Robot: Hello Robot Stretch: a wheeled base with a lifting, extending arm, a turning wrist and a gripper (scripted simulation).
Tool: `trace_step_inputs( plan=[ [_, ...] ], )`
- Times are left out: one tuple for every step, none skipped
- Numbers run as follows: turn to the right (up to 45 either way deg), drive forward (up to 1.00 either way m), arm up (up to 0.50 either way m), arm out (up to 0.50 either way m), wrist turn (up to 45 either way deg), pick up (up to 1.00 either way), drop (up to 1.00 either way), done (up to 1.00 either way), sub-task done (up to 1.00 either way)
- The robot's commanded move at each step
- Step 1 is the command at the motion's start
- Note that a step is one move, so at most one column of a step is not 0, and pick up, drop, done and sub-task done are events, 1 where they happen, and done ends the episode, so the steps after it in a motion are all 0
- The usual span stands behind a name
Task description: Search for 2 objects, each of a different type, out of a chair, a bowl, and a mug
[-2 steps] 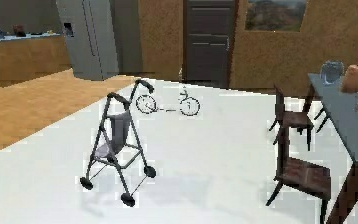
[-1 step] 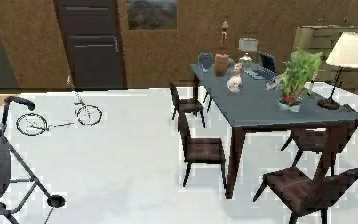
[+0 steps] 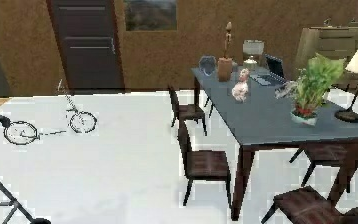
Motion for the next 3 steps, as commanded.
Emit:
trace_step_inputs(
  plan=[
    [45.0,0.0,0.0,0.0,0.0,0.0,0.0,0.0,0.0],
    [36.0,0.0,0.0,0.0,0.0,0.0,0.0,0.0,0.0],
    [0.0,0.1,0.0,0.0,0.0,0.0,0.0,0.0,0.0]
  ],
)
